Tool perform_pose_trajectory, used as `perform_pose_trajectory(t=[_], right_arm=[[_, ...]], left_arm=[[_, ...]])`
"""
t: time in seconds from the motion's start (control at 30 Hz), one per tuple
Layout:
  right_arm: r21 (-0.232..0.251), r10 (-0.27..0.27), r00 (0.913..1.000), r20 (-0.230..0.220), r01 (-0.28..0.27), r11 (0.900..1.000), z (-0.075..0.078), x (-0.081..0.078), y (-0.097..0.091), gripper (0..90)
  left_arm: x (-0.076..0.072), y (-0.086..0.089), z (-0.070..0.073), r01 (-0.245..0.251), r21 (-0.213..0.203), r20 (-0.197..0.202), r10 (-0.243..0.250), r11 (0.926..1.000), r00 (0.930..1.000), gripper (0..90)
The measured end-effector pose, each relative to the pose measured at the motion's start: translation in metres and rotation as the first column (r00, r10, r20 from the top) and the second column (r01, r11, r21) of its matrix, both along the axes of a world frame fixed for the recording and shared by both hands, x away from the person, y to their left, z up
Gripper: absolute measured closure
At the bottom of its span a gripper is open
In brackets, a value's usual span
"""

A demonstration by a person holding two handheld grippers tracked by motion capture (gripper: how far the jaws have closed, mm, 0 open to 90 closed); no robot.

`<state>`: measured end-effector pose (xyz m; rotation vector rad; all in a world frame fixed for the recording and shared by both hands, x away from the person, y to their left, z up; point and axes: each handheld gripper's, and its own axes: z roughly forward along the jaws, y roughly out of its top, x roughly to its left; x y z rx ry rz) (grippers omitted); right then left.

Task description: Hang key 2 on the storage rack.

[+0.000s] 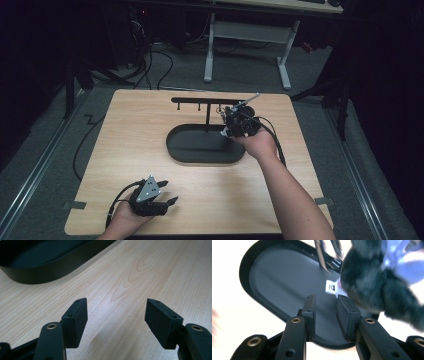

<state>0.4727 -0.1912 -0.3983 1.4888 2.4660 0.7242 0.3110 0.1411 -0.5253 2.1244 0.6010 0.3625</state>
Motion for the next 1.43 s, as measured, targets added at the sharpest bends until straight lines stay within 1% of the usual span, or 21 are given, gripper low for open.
perform_pose_trajectory(t=[0.2, 0.27, 0.33, 0.37, 0.4, 0.5, 0.57, 0.63, 0.73, 0.77, 0.87, 1.0, 1.07, 1.1, 1.13, 1.2, 1.23, 1.27, 1.33, 1.37, 1.43], right_arm=[[0.044, 0.012, 0.9997, 0.022, -0.013, 0.9989, -0.013, -0.021, -0.01, 64.4], [0.048, 0.022, 0.998, 0.06, -0.025, 0.9985, -0.018, -0.028, -0.014, 64.0], [0.044, 0.022, 0.9975, 0.068, -0.025, 0.9987, -0.023, -0.034, -0.018, 63.6], [0.045, 0.017, 0.9963, 0.084, -0.021, 0.9988, -0.025, -0.038, -0.02, 62.9], [0.056, 0.01, 0.9958, 0.091, -0.015, 0.9983, -0.028, -0.041, -0.022, 61.8], [0.085, -0.013, 0.9957, 0.092, 0.005, 0.9964, -0.036, -0.05, -0.032, 53.8], [0.093, -0.026, 0.9906, 0.134, 0.013, 0.9956, -0.042, -0.058, -0.039, 49.4], [0.11, -0.037, 0.9895, 0.139, 0.022, 0.9937, -0.048, -0.066, -0.047, 43.9], [0.145, -0.028, 0.9847, 0.172, 0.003, 0.9895, -0.061, -0.081, -0.06, 38.7], [0.144, -0.034, 0.9849, 0.17, 0.009, 0.9896, -0.064, -0.084, -0.063, 36.9], [0.176, -0.04, 0.9743, 0.221, 0.0, 0.9843, -0.076, -0.1, -0.074, 35.6], [0.231, -0.054, 0.9627, 0.265, -0.009, 0.973, -0.097, -0.122, -0.089, 34.0], [0.235, -0.072, 0.9563, 0.283, 0.003, 0.9721, -0.108, -0.135, -0.095, 31.3], [0.225, -0.085, 0.95, 0.301, 0.016, 0.9742, -0.113, -0.142, -0.096, 29.3], [0.202, -0.083, 0.9398, 0.332, 0.015, 0.9793, -0.117, -0.15, -0.098, 25.9], [0.17, -0.086, 0.9056, 0.415, 0.016, 0.9853, -0.125, -0.169, -0.103, 25.9], [0.175, -0.093, 0.8936, 0.439, 0.017, 0.9844, -0.125, -0.175, -0.106, 25.4], [0.188, -0.096, 0.8952, 0.435, 0.014, 0.982, -0.122, -0.177, -0.11, 22.3], [0.169, -0.107, 0.88, 0.463, 0.031, 0.9851, -0.119, -0.179, -0.116, 20.8], [0.174, -0.116, 0.8812, 0.458, 0.039, 0.9839, -0.12, -0.178, -0.119, 19.5], [0.189, -0.128, 0.8936, 0.43, 0.049, 0.9807, -0.123, -0.177, -0.121, 17.4]], left_arm=[[0.001, 0.003, 0.0, -0.012, -0.009, -0.003, 0.012, 0.9999, 0.9999, 35.5], [0.0, 0.003, 0.0, -0.02, -0.015, -0.005, 0.02, 0.9997, 0.9998, 35.5], [0.0, 0.003, 0.0, -0.022, -0.013, -0.004, 0.022, 0.9997, 0.9998, 35.5], [0.001, 0.003, 0.0, -0.021, -0.011, -0.003, 0.021, 0.9997, 0.9998, 35.5], [0.001, 0.002, 0.0, -0.02, -0.009, -0.003, 0.02, 0.9998, 0.9998, 35.5], [0.0, 0.001, 0.0, -0.021, -0.003, -0.004, 0.021, 0.9998, 0.9998, 35.5], [0.0, 0.001, 0.0, -0.022, 0.0, -0.006, 0.022, 0.9998, 0.9997, 35.5], [-0.001, 0.0, 0.001, -0.024, -0.001, -0.003, 0.024, 0.9997, 0.9997, 35.5], [0.0, -0.001, 0.001, -0.034, -0.008, -0.005, 0.034, 0.9994, 0.9994, 35.5], [0.0, -0.001, 0.001, -0.038, -0.01, -0.009, 0.038, 0.9992, 0.9992, 35.4], [0.0, -0.001, -0.001, -0.049, -0.005, -0.012, 0.048, 0.9988, 0.9988, 35.3], [-0.001, 0.0, -0.003, -0.068, -0.002, -0.013, 0.068, 0.9977, 0.9976, 35.3], [-0.002, 0.0, -0.002, -0.083, -0.009, -0.007, 0.083, 0.9965, 0.9965, 35.2], [-0.003, 0.001, -0.001, -0.092, -0.015, -0.006, 0.092, 0.9956, 0.9957, 35.1], [-0.003, 0.002, 0.0, -0.101, -0.022, -0.003, 0.1, 0.9947, 0.9949, 35.1], [-0.003, 0.003, 0.003, -0.117, -0.029, 0.006, 0.118, 0.9927, 0.993, 35.0], [-0.002, 0.004, 0.004, -0.124, -0.032, 0.006, 0.124, 0.9918, 0.9923, 35.0], [-0.001, 0.004, 0.004, -0.131, -0.037, 0.004, 0.131, 0.9908, 0.9914, 34.9], [0.0, 0.004, 0.004, -0.148, -0.037, 0.0, 0.148, 0.9883, 0.989, 34.6], [0.001, 0.004, 0.003, -0.155, -0.04, -0.005, 0.155, 0.987, 0.9878, 34.5], [0.001, 0.004, 0.004, -0.166, -0.041, -0.006, 0.166, 0.9853, 0.9861, 33.9]])
